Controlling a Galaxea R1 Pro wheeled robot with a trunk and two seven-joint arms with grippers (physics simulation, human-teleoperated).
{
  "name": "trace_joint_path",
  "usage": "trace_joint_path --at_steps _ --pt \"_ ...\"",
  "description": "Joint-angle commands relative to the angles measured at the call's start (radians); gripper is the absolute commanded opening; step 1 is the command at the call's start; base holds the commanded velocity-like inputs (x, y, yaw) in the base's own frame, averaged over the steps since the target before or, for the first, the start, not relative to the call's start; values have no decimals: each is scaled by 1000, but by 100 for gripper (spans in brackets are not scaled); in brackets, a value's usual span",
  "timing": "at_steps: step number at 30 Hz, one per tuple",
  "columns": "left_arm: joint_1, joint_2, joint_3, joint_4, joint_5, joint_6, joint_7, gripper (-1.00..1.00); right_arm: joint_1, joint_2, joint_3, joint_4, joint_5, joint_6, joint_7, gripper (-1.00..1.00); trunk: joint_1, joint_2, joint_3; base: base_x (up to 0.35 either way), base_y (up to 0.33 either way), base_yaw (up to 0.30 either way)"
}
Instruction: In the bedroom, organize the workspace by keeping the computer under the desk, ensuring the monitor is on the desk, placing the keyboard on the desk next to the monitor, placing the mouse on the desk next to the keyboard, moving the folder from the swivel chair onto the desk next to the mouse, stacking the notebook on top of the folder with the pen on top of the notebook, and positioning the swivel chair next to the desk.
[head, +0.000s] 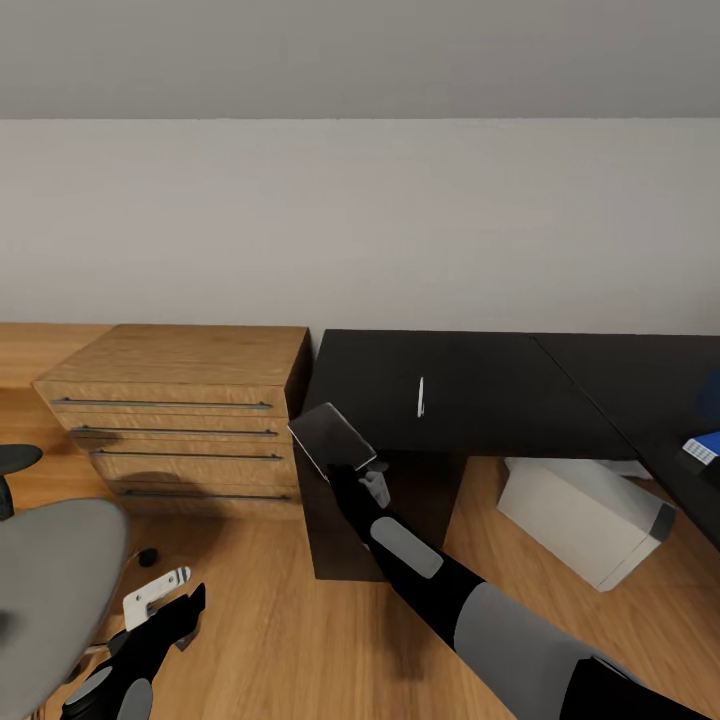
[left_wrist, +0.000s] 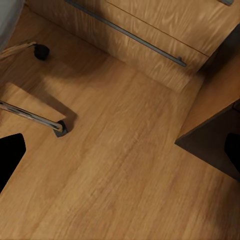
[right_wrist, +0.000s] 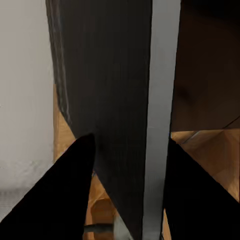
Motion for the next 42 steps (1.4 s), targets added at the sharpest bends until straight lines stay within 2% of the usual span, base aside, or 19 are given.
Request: trace_joint_path --at_steps 1,8,22,25,28,30,31,32,35,36,38,40,42 --pt "0 0 1 -2 10 3 6 100 -1 0 7 1 -14 -8 3 -100 0 0 -1 0 0 0" --pt "0 0 1 -3 11 3 7 100 -1 -2 6 0 -16 -9 4 -100 0 0 -1 0 0 0" --pt "0 -2 -1 4 10 1 8 100 -1 -8 5 -26 -10 -21 12 -100 -54 98 43 0 0 0" --pt "0 -2 -2 12 10 1 9 100 -1 -18 4 -49 -9 -32 12 -100 -65 119 53 0 0 0" --pt "0 -2 -2 18 10 0 9 100 2 -61 5 -120 -13 -59 8 -100 -77 140 62 0 0 0" --pt "0 -2 -3 39 10 -2 9 100 15 -114 5 -202 -15 -86 4 -100 -84 154 68 0 0 0" --pt "0 -3 -4 65 10 -3 9 100 25 -157 5 -265 -15 -100 2 -100 -88 161 71 0 0 0" --pt "0 -3 -5 81 9 -4 9 100 29 -180 4 -295 -16 -105 1 -100 -92 168 74 0 0 0" --pt "0 -5 -22 128 9 -5 10 100 33 -215 0 -332 -17 -112 -4 -100 -104 189 84 0 0 0" --pt "0 -5 -28 142 9 -5 10 100 34 -219 -3 -335 -18 -112 -6 -100 -107 196 87 0 0 0" --pt "0 -3 -57 220 9 -6 11 100 35 -238 -33 -347 -25 -114 -14 -100 -107 196 87 0 0 0" --pt "0 -1 -79 333 8 -12 10 100 35 -257 -73 -352 -37 -114 -19 -100 -107 196 87 0 0 0" --pt "0 -1 -90 427 6 -38 10 100 35 -269 -91 -354 -52 -114 -20 -100 -107 196 87 0 0 0"
